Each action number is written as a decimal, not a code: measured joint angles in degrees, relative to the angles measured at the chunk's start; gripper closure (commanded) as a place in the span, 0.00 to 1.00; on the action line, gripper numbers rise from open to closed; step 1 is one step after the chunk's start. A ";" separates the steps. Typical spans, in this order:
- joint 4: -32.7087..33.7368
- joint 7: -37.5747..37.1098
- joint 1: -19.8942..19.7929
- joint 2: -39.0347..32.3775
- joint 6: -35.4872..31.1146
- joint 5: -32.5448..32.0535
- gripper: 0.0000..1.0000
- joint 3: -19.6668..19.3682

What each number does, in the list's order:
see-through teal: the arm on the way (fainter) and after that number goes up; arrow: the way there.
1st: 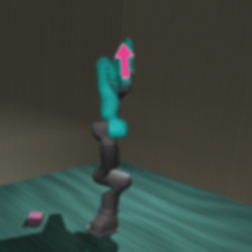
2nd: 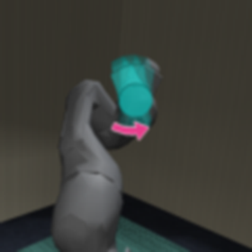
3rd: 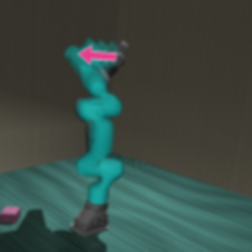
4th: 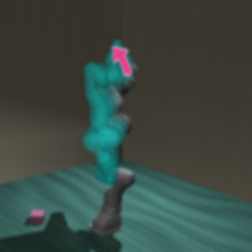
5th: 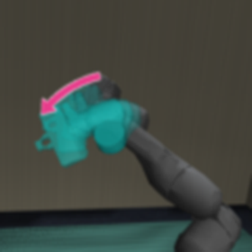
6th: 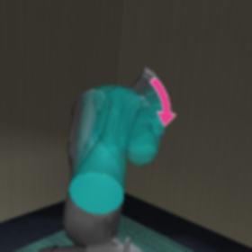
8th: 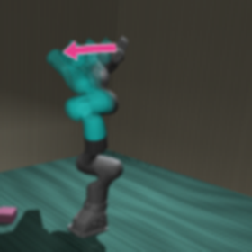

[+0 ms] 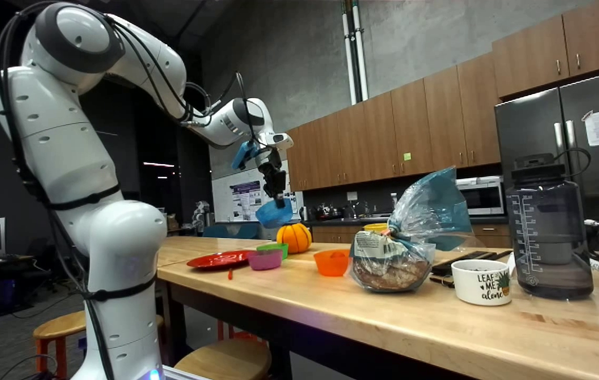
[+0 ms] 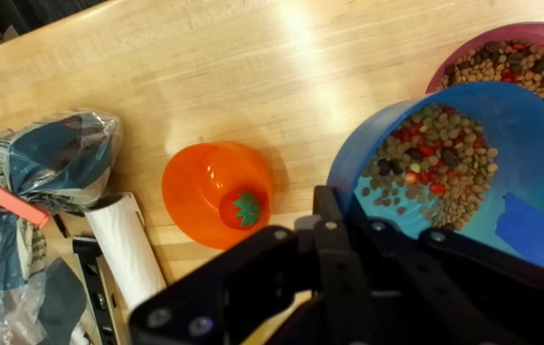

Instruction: Pick up the blue bowl and pour all its contents into the purple bowl

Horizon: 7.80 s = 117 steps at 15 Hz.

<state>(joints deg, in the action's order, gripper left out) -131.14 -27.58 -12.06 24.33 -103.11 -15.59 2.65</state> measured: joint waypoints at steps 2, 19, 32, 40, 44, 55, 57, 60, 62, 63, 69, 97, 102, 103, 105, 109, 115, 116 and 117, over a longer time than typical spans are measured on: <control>0.21 0.00 1.22 -1.40 0.07 -1.43 0.99 1.06; 0.40 -13.65 9.60 -11.44 4.90 -25.48 0.99 8.18; 2.63 -23.58 18.71 -18.50 18.84 -35.46 0.99 10.18; 7.22 -23.91 22.73 -25.49 26.77 -36.05 0.99 10.89; 9.74 -24.29 24.04 -28.76 30.92 -37.20 0.99 10.93; 15.64 -24.29 26.27 -35.27 40.60 -38.54 0.99 10.94; 16.57 -24.29 26.61 -36.16 41.74 -38.55 0.99 10.94; 17.24 -24.30 27.19 -37.36 42.97 -39.36 0.99 10.94; 17.24 -24.46 27.60 -38.11 43.45 -39.74 0.99 10.94; 17.24 -24.58 27.77 -38.44 43.62 -39.81 0.99 10.94; 17.24 -25.06 28.24 -39.34 44.05 -40.99 0.99 10.94; 21.92 -25.45 13.41 -26.44 15.03 -19.50 0.99 -1.37; 20.86 -25.12 10.16 -26.44 4.50 -6.71 0.99 -5.01; 20.26 -25.01 9.59 -26.44 2.28 -4.07 0.99 -5.62; 18.69 -24.62 8.45 -26.36 -2.41 1.28 0.99 -6.89; 15.38 -22.26 6.22 -25.86 -11.36 12.20 0.99 -9.23; 10.61 -13.77 3.65 -24.41 -26.97 29.02 0.99 -11.84; 9.84 -11.60 3.53 -24.28 -30.20 31.94 0.99 -11.99; 9.03 -9.04 3.49 -24.22 -33.48 35.12 0.99 -12.00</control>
<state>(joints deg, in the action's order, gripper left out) -122.10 -36.62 -8.56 0.11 -136.59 19.53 -9.36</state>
